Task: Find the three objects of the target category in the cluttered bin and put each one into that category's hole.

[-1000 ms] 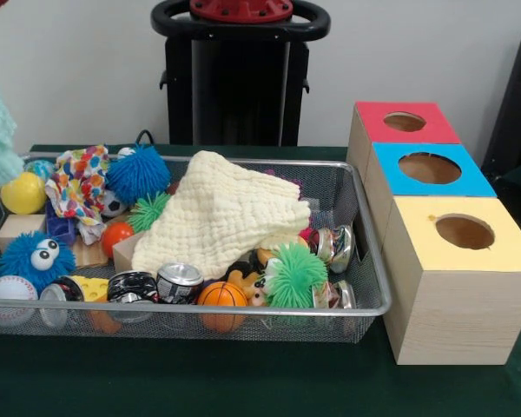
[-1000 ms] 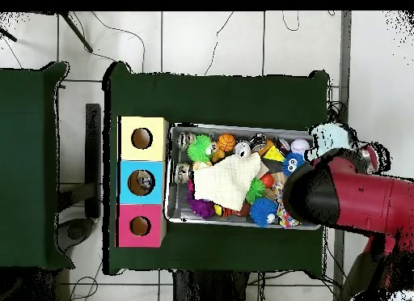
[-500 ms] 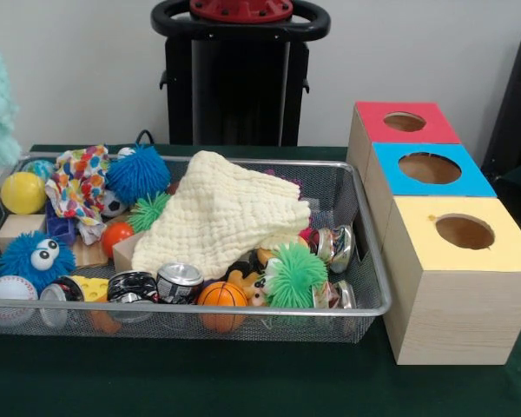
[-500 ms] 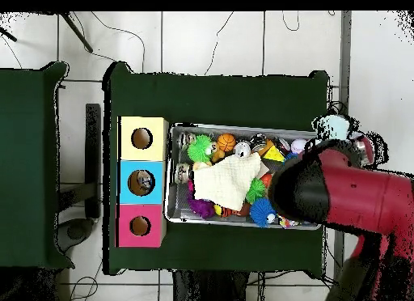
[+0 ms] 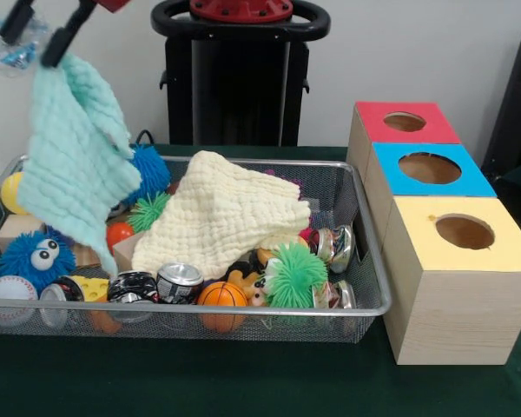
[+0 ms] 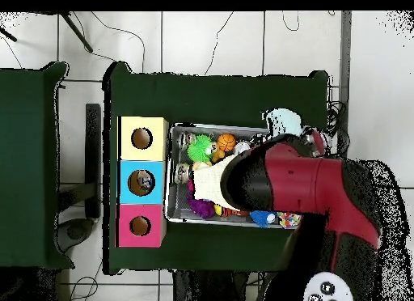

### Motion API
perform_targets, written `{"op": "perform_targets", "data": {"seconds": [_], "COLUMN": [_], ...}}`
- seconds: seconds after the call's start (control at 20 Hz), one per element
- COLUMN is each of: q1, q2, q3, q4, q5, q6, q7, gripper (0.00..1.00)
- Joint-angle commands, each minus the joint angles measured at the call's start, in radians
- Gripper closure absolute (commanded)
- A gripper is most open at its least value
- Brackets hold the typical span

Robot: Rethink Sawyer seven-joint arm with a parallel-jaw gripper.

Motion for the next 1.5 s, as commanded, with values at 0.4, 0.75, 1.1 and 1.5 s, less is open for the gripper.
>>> {"op": "perform_targets", "data": {"seconds": [0.4,0.75,1.1,1.5], "q1": [0.016,0.070,0.128,0.146], "q2": [0.123,0.160,0.202,0.229], "q3": [-0.017,-0.037,-0.070,-0.079], "q4": [0.168,0.155,0.148,0.126], "q5": [0.062,0.105,0.141,0.176], "q6": [-0.076,-0.051,-0.055,-0.061], "q7": [0.349,0.414,0.476,0.501], "gripper": [1.00,1.00,1.00,1.00]}}
